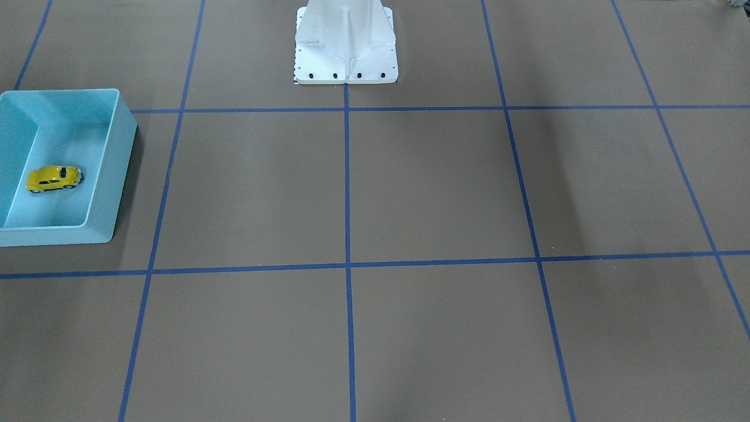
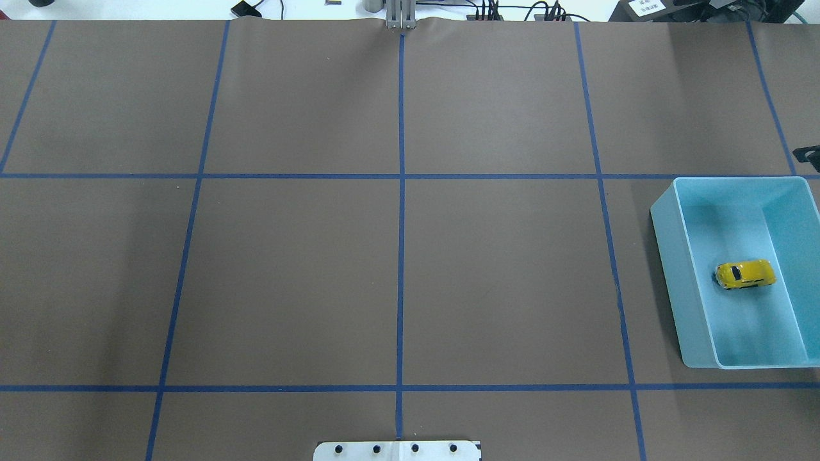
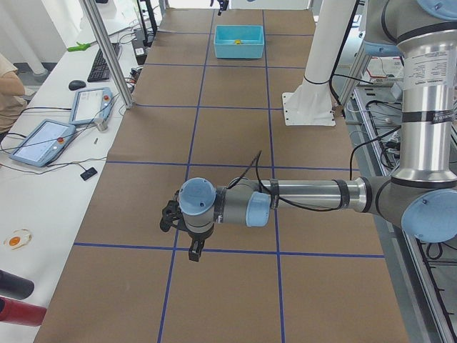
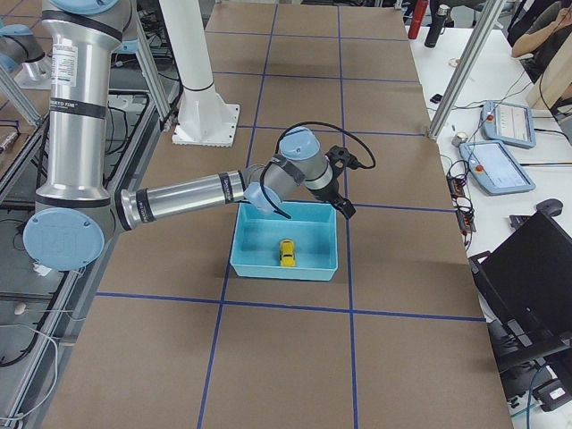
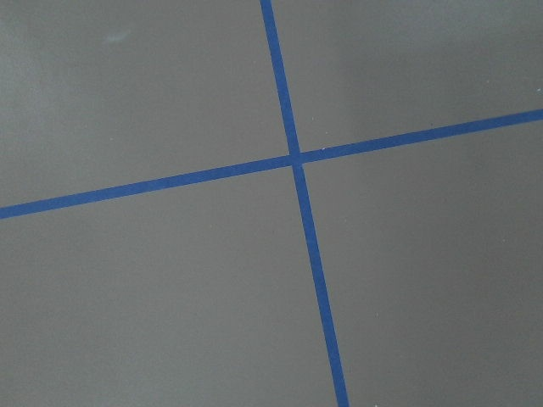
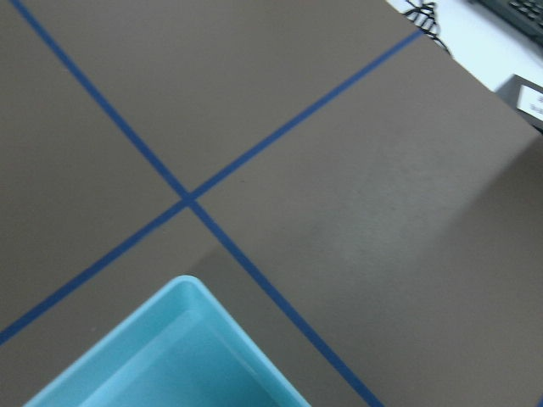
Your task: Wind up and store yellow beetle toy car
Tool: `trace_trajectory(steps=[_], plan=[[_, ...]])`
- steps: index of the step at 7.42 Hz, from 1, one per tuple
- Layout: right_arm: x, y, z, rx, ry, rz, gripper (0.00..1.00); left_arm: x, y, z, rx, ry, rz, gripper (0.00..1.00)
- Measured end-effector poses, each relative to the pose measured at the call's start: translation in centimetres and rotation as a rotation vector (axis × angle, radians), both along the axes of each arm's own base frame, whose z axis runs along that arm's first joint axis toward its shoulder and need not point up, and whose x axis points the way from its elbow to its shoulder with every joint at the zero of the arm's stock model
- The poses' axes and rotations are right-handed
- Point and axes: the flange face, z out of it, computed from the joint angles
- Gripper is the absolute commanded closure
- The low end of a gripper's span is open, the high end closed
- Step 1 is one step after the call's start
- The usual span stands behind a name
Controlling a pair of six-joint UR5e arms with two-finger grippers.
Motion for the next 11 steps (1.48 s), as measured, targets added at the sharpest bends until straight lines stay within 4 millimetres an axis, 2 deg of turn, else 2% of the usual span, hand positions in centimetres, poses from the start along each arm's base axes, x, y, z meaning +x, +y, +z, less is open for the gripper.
trace_trajectory(steps=[3, 4, 5, 7, 9, 11], plan=[[5.5, -0.4, 3.3, -0.328, -0.005, 0.178, 0.0, 0.0, 0.0, 0.0, -0.001, 0.001, 0.0, 0.0], [7.5, 0.4, 4.1, -0.447, -0.084, 0.198, 0.0, 0.0, 0.0, 0.0, -0.001, 0.001, 0.0, 0.0], [8.6, 1.3, 4.9, -0.55, -0.173, 0.194, 0.0, 0.0, 0.0, 0.0, -0.001, 0.001, 0.0, 0.0], [9.0, 2.6, 7.3, -0.688, -0.27, 0.198, 0.0, 0.0, 0.0, 0.0, -0.001, 0.001, 0.0, 0.0], [9.1, 3.1, 10.0, -0.765, -0.282, 0.222, 0.0, 0.0, 0.0, 0.0, 0.0, 0.001, 0.0, 0.0], [9.2, 3.3, 10.3, -0.774, -0.282, 0.225, 0.0, 0.0, 0.0, 0.1, -0.003, 0.0, 0.0, 0.0]])
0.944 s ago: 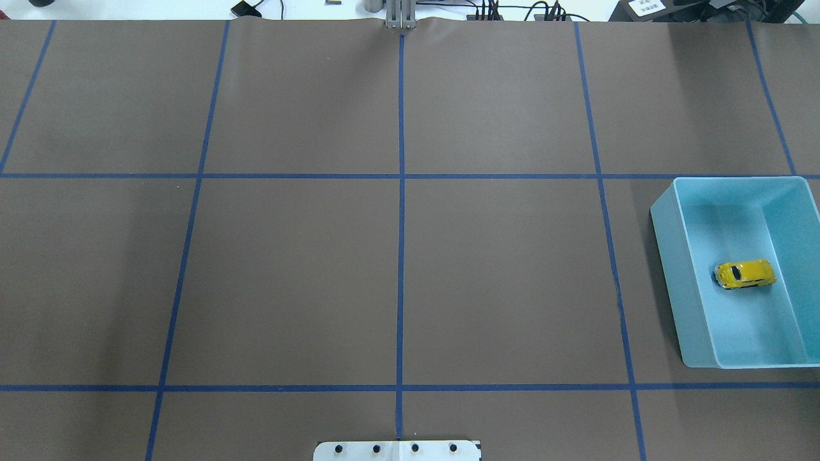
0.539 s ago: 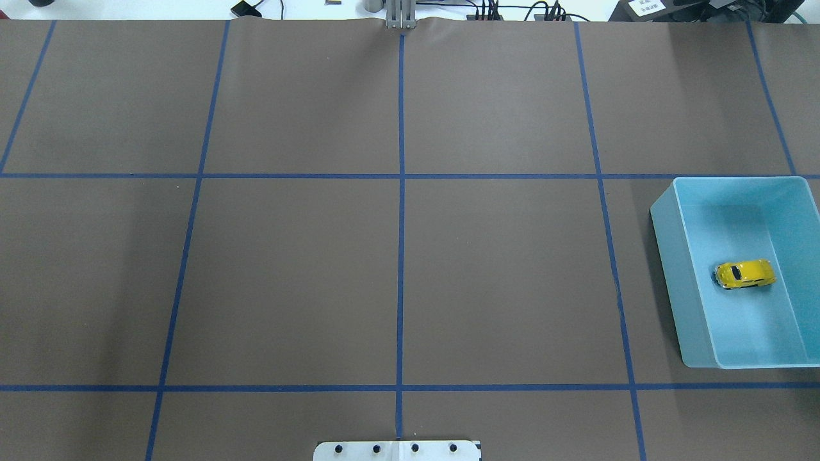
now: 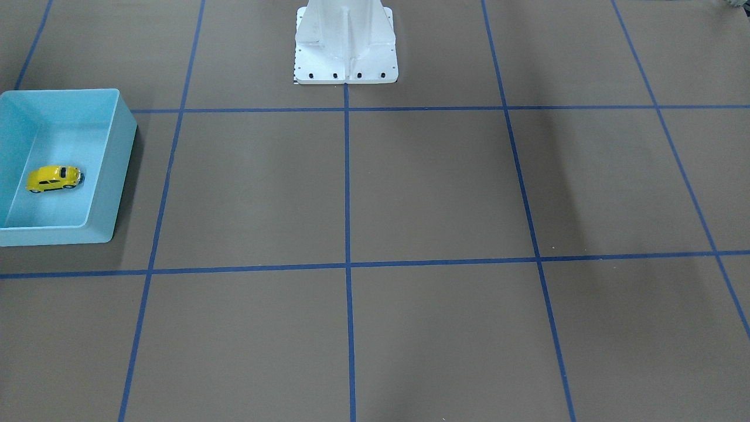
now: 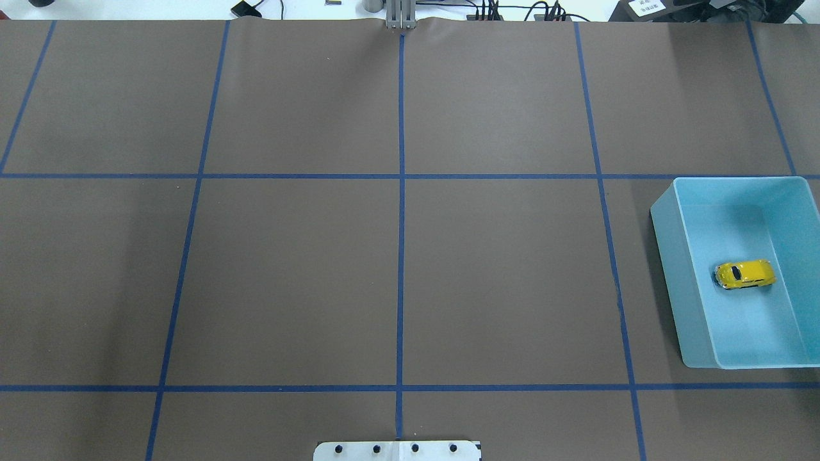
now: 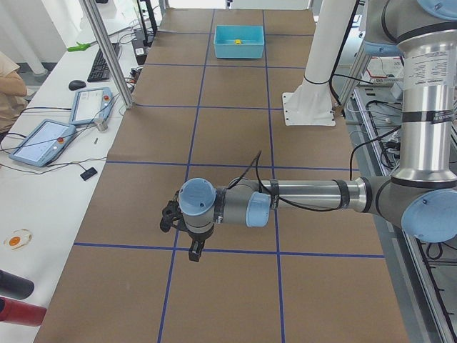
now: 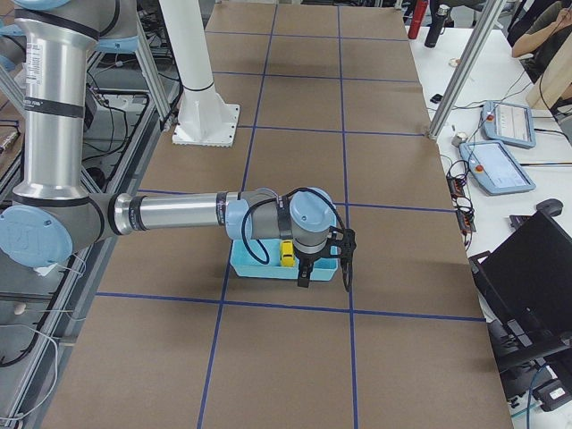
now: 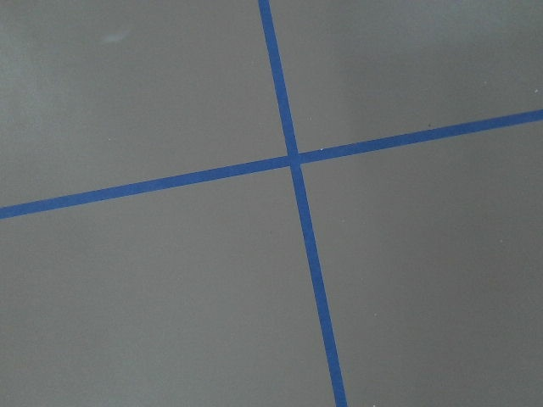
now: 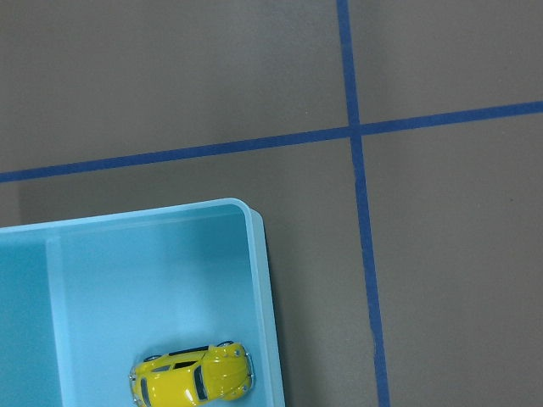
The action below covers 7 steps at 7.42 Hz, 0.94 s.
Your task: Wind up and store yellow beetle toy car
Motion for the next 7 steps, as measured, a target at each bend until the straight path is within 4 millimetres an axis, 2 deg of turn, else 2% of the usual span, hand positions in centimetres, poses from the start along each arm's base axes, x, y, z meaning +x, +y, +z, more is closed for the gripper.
trace_trajectory(steps=[7], plan=[[0.57, 0.37, 0.17, 0.001, 0.002, 0.008, 0.0, 0.0, 0.01, 0.04, -0.001, 0.001, 0.0, 0.0]])
